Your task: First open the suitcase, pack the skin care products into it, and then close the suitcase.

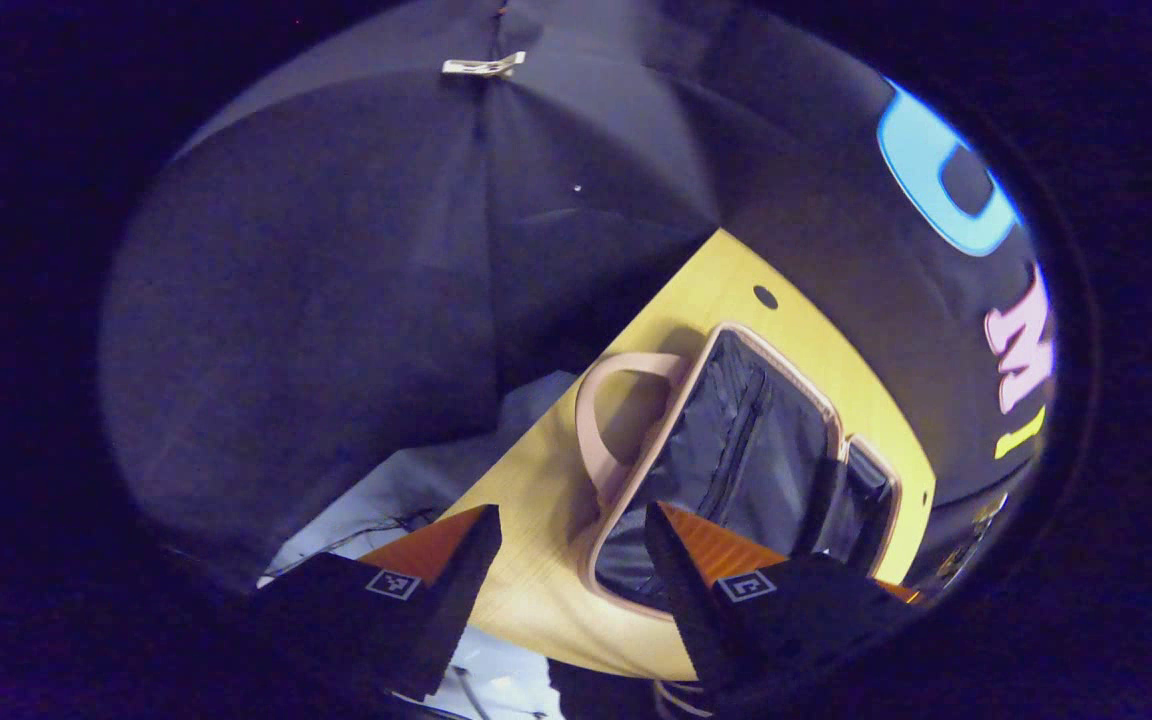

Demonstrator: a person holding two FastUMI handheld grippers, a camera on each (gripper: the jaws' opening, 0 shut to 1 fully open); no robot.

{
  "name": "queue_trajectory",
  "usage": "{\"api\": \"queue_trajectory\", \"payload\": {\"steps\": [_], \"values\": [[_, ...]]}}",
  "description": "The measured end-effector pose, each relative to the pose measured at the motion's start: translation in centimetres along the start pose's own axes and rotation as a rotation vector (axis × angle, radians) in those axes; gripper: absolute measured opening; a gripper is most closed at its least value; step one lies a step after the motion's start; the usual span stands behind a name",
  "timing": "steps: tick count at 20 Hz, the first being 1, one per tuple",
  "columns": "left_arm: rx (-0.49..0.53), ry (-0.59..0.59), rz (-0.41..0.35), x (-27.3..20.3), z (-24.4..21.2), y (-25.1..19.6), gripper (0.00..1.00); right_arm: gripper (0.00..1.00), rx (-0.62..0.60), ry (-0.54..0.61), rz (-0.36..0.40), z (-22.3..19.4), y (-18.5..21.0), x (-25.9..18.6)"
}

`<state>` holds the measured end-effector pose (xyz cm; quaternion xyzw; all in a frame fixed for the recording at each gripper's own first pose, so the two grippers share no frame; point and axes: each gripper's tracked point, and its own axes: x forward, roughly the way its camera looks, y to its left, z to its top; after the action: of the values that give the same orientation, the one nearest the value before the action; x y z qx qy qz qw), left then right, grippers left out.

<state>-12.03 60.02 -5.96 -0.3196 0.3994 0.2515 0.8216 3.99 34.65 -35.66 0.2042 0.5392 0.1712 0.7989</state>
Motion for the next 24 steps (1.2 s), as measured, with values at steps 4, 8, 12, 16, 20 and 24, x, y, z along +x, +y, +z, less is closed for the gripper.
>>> {"api": "queue_trajectory", "payload": {"steps": [4, 8, 12, 16, 20, 24], "values": [[-0.104, -0.018, -0.010, 3.4, 4.8, 0.6, 0.92, 0.97, -0.010, -0.052, -0.040, 0.3, -3.5, -4.1], [-0.129, 0.116, -0.004, 8.1, 4.3, -0.2, 0.92, 0.98, 0.054, -0.058, -0.109, -0.3, -7.7, -6.6], [-0.100, 0.223, 0.060, 11.8, 2.1, -0.2, 0.84, 0.97, 0.089, -0.092, -0.159, -0.8, -10.5, -9.0], [0.109, 0.203, 0.124, 12.5, 1.9, -0.4, 0.16, 0.98, 0.146, -0.107, -0.170, -1.7, -11.8, -10.0], [0.173, 0.150, 0.036, 9.5, 2.8, -3.9, 0.07, 0.98, 0.138, -0.150, -0.144, -1.5, -11.1, -11.4], [0.270, 0.053, 0.020, 4.3, 4.6, -7.3, 0.06, 0.97, 0.097, -0.182, -0.123, -1.3, -11.6, -13.1]]}}
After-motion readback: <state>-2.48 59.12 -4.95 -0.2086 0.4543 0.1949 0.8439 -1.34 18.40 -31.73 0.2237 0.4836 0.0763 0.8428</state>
